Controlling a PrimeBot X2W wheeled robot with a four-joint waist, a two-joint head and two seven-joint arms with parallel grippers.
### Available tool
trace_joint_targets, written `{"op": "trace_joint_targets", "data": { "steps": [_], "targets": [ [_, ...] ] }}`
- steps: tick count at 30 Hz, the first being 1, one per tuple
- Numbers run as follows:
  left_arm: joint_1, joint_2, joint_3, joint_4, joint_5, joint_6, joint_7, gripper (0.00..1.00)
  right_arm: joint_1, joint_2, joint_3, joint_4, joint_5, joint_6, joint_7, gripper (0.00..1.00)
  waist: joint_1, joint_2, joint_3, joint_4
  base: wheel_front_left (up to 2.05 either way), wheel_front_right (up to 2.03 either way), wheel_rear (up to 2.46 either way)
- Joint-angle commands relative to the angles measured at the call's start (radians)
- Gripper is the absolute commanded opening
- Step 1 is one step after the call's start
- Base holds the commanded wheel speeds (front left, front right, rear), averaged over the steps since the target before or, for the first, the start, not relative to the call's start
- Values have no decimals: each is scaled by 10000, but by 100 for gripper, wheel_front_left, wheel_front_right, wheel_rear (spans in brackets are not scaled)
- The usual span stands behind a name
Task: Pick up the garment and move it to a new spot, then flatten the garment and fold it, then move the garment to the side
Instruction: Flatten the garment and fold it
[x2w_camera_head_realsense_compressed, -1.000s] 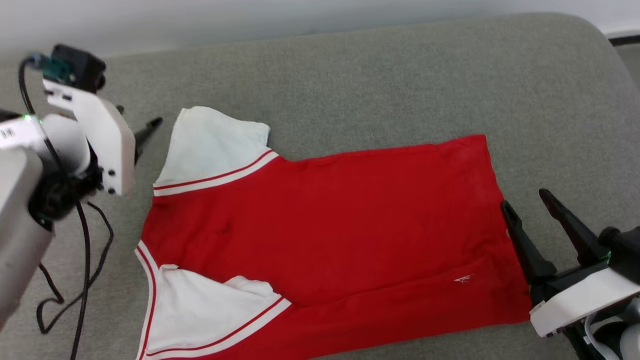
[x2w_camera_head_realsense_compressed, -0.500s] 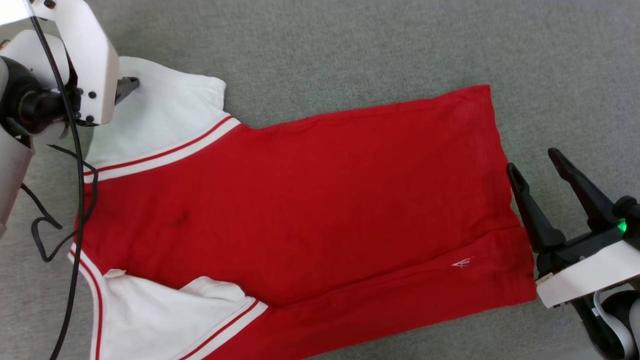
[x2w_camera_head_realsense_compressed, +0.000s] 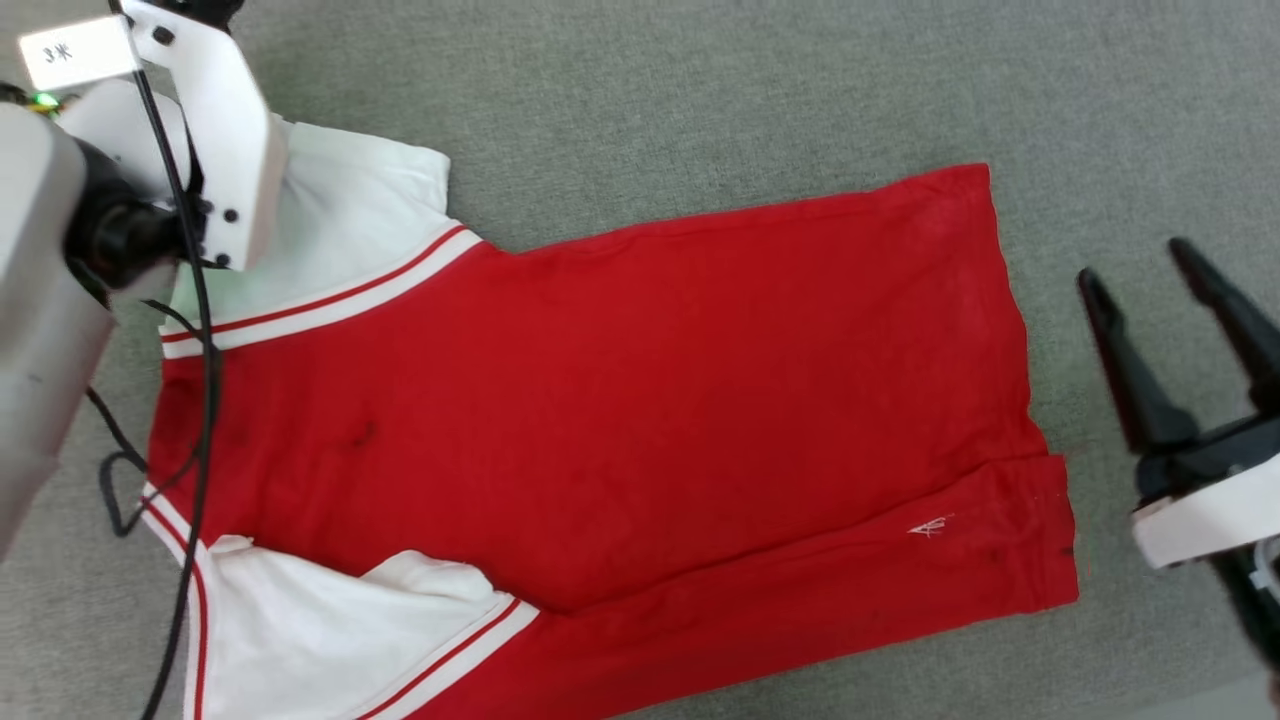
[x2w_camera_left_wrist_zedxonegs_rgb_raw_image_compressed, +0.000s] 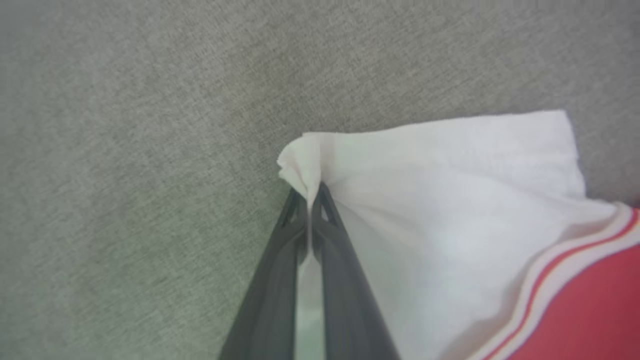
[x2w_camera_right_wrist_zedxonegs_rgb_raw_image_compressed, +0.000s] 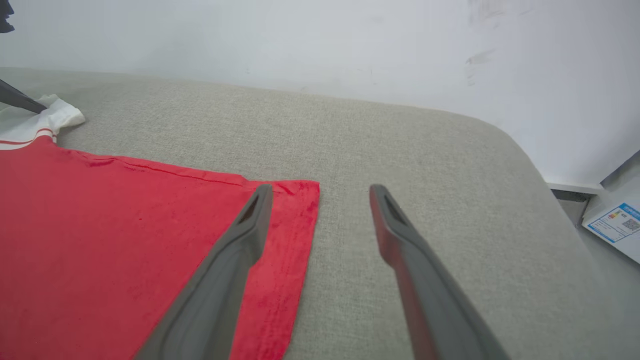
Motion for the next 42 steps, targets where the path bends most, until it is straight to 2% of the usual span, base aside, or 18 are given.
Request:
{"op": "trace_joint_targets", "data": {
  "steps": [1, 7, 12, 19, 25, 31, 36, 40, 41, 42],
  "targets": [
    [521, -110, -83, 227, -51, -33, -163, 0, -232, -222, -145, -97, -22, -8, 108, 100, -1, 0, -212, 155, 0, 0, 0],
    [297, -353, -130, -121, 122, -210, -1176, 0, -1166, -1068, -291, -84, 305, -10, 1179, 100, -1, 0, -772, 629, 0, 0, 0],
    [156, -502, -317, -588, 325, -322, -1934, 0, -2277, -2121, 335, 530, 970, -11, 2618, 100, -1, 0, -1005, 1109, 0, 0, 0],
    [140, -747, -663, -1262, 438, -367, -2615, 0, -3722, -3340, 2025, 1887, 2045, -11, 5274, 100, -1, 0, -1035, 1775, 0, 0, 0],
    [-52, -915, -898, -1714, 443, -383, -2852, 0, -4877, -3728, 3241, 2993, 2969, -11, 7408, 100, -1, 0, -787, 2178, 0, 0, 0],
    [-331, -996, -1086, -1875, 503, -387, -3027, 0, -5611, -3620, 4144, 4135, 2922, -10, 7683, 100, -1, 0, -394, 2455, 0, 0, 0],
    [-471, -995, -1213, -1791, 435, -395, -3222, 0, -5459, -3577, 5368, 4837, 3221, 6, 7812, 100, -1, 0, -241, 2582, 0, 0, 0],
    [-482, -938, -1301, -1670, 347, -397, -3363, 0, -5513, -3601, 5837, 5182, 3518, 9, 7424, 100, -1, 0, -256, 2570, 0, 0, 0],
    [-465, -921, -1291, -1633, 342, -397, -3450, 0, -5577, -3587, 5897, 5263, 3538, 9, 7270, 27, -1, 0, -290, 2553, 0, 0, 0],
    [-429, -895, -1316, -1585, 304, -398, -3492, 0, -5635, -3570, 5954, 5327, 3561, 9, 7060, 0, -1, 0, -336, 2529, 0, 0, 0]
  ]
}}
